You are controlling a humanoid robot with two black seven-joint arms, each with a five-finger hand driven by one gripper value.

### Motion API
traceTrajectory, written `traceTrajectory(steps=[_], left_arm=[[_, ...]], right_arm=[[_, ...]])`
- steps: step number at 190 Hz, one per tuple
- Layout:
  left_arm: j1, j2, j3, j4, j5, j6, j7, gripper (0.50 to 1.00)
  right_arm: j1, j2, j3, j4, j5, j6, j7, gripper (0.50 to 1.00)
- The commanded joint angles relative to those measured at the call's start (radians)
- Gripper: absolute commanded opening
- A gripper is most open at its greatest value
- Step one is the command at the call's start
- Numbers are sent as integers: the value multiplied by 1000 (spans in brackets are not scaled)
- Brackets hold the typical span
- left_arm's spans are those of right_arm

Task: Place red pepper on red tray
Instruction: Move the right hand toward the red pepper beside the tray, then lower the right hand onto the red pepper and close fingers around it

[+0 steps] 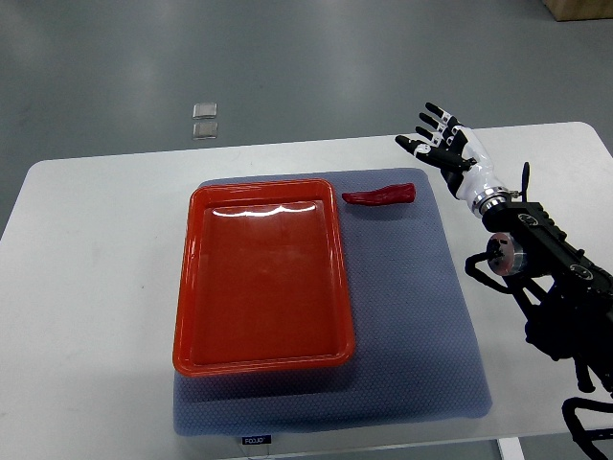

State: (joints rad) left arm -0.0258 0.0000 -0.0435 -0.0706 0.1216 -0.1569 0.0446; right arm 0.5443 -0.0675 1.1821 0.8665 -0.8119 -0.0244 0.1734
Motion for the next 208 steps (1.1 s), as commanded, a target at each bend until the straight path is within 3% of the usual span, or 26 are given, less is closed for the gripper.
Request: traceTrajectory(steps=[1,69,138,208], left_arm=[[7,0,-4,-2,1,-7,0,1000],[7,0,-3,-3,1,-12,0,1000],[9,0,-1,-3,1,-12,0,1000],[9,0,-3,-3,1,-12,0,1000]], right_arm=[[0,-1,-4,0,-9,0,1,913],[49,-52,-36,-1,-49,4,-2,913],[186,-164,-303,-11,-219,6,-5,913],[302,-175,-631,-50,-521,7,-5,911]])
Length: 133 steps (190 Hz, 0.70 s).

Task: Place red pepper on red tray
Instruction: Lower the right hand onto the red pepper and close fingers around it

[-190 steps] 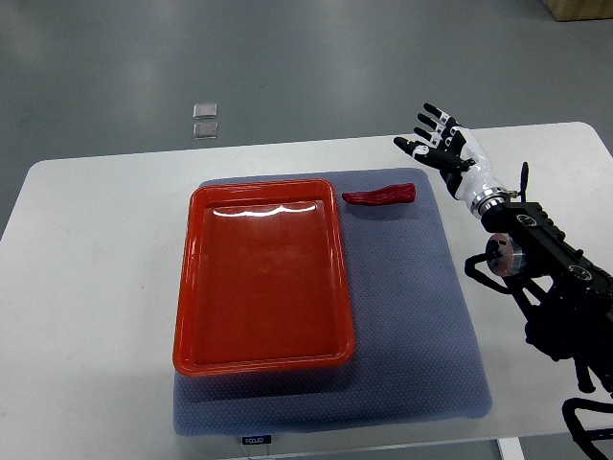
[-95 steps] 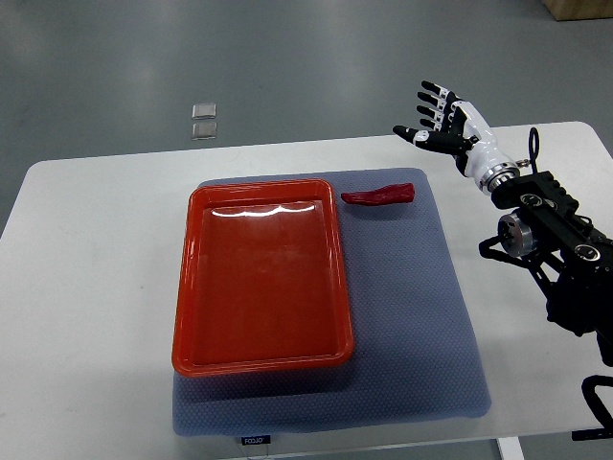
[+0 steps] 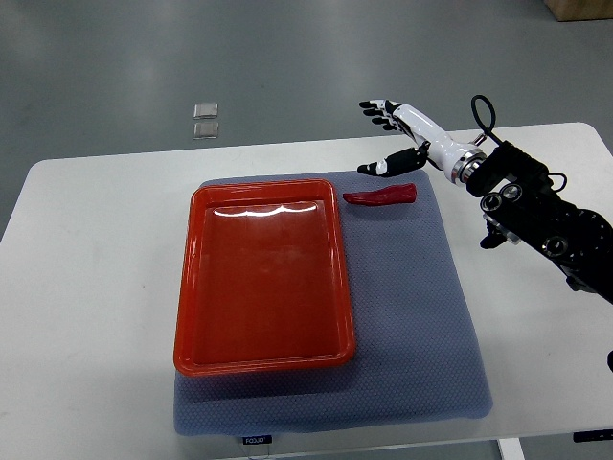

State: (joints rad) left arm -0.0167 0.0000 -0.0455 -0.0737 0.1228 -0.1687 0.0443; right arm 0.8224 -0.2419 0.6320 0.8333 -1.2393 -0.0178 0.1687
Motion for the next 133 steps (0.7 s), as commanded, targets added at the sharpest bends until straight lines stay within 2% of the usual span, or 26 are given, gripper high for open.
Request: traceTrajectory(steps=[1,73,133], left_arm=[[0,0,-1,0,0,0,0,1000],[0,0,-1,0,0,0,0,1000],[0,0,-2,0,0,2,0,1000]], right_arm=[[24,0,-81,-17,-94,1,0,911],[80,0,-232,-111,-307,1,-1,903],[118,12,-264,-172,-332,1,-14,840]])
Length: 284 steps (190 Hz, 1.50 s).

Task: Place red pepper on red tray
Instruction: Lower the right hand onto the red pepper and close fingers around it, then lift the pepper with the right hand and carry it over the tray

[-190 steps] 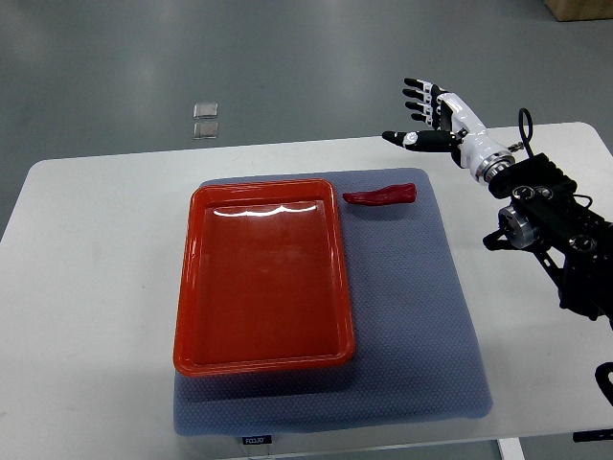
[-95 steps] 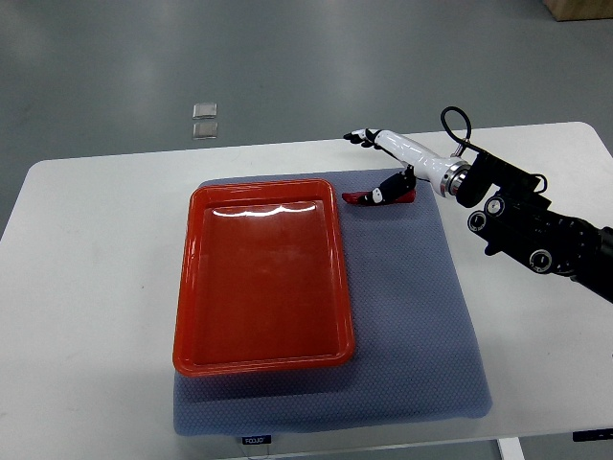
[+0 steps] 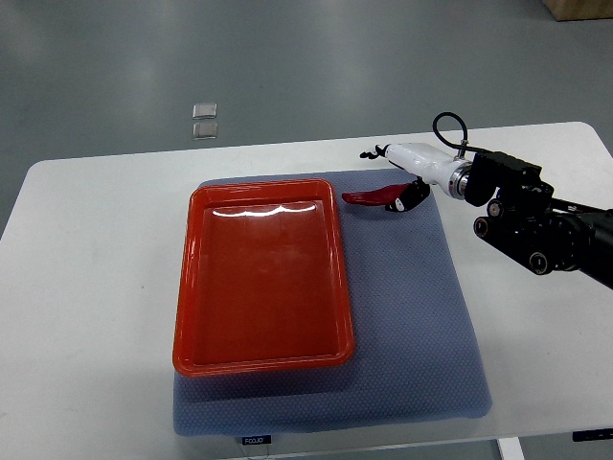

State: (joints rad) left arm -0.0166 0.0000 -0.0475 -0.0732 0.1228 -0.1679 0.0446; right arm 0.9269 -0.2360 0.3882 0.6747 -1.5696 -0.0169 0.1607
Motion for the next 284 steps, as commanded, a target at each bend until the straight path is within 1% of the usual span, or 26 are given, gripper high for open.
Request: traceTrajectory(steps=[1,32,77,96,115,124,131,150,157,165,172,177,180,185,188,194,201,212,257,284], left_arm=[[0,0,0,1,0,1,0,1000],[0,0,0,1,0,1,0,1000],[0,0,0,0,0,1,0,1000],[0,0,0,1,0,1,0,1000],[0,0,0,0,0,1,0,1000],[0,0,0,1,0,1,0,1000],[0,0,0,1,0,1,0,1000],[0,0,0,0,0,1,0,1000],[0,0,0,0,0,1,0,1000],[0,0,0,0,0,1,0,1000],[0,0,0,0,0,1,0,1000],[0,0,0,0,0,1,0,1000],[0,0,0,1,0,-1,0,1000],[0,0,0,0,0,1,0,1000],[0,0,0,0,0,-1,0,1000],[0,0,0,0,0,1,0,1000],[0,0,0,1,0,-1,0,1000],[0,0,0,0,0,-1,0,1000],[0,0,0,0,0,1,0,1000],[0,0,0,1,0,1,0,1000]], right_arm=[[13,6,-23,-15,-1,0,-6,840],[21,21,-45,-47,-1,0,-9,834],[21,38,-86,-58,-1,2,-9,832],[26,38,-100,-81,-1,2,-9,819],[32,53,-107,-109,-1,2,-9,795],[33,55,-112,-116,-1,2,-9,766],[33,55,-114,-116,-1,2,-10,760],[36,58,-115,-118,-1,0,-10,719],[38,58,-115,-119,-1,0,-15,697],[36,58,-115,-119,-1,0,-21,684],[38,60,-115,-121,-1,0,-23,652],[38,60,-115,-121,-1,0,-23,639],[38,60,-115,-122,-1,0,-24,619],[38,60,-115,-122,-1,0,-24,605],[38,60,-115,-122,-1,0,-24,586],[38,60,-115,-124,-1,0,-24,576],[38,60,-115,-124,-1,0,-24,550],[38,60,-114,-126,-1,-5,-24,541],[36,53,-92,-119,22,-14,-21,541],[41,43,-92,-109,91,-49,-6,541]])
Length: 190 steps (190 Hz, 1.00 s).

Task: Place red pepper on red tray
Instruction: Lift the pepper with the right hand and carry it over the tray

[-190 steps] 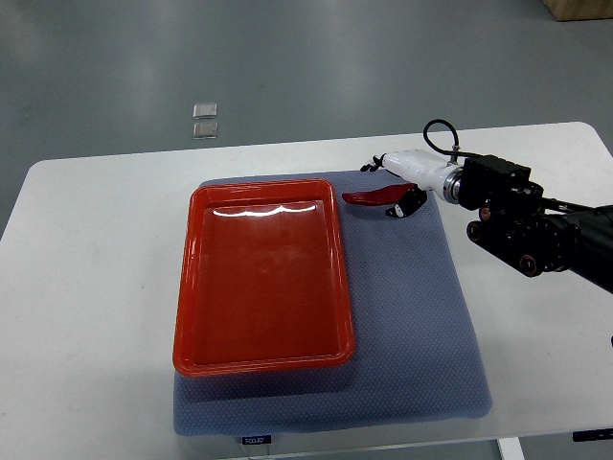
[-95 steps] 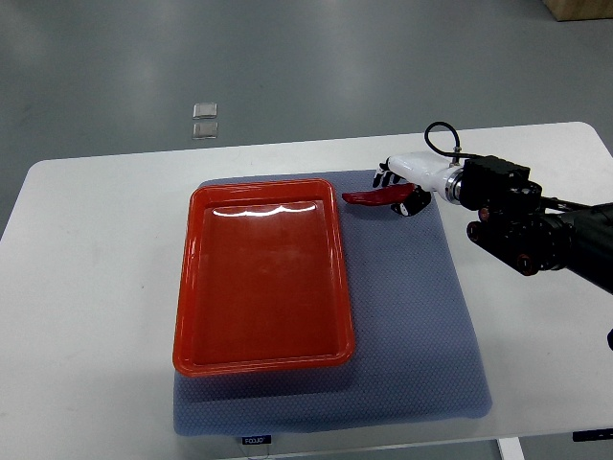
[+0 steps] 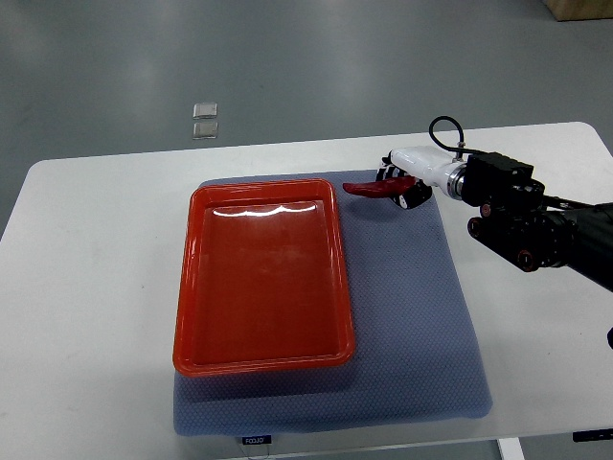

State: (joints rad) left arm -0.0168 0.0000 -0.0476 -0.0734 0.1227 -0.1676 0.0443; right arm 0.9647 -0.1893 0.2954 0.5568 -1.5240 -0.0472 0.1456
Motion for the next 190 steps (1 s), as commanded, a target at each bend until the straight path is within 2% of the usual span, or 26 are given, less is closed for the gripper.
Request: traceTrajectory(steps=[1,54,84,132,154,190], left_arm=[[0,0,0,0,0,0,0,1000],[0,0,0,0,0,0,0,1000],[0,0,2,0,0,0,0,1000],[0,0,0,0,0,0,0,1000],[0,0,0,0,0,0,0,1000],[0,0,0,0,0,0,0,1000]], right_arm=[[5,-5,1,12,50,-20,12,541],[60,2,-1,121,74,-36,35,545],[107,60,-18,149,70,-28,112,564],[134,77,-133,270,58,-26,166,598],[131,103,-200,284,51,-26,193,605],[117,117,-275,276,-13,-28,195,617]])
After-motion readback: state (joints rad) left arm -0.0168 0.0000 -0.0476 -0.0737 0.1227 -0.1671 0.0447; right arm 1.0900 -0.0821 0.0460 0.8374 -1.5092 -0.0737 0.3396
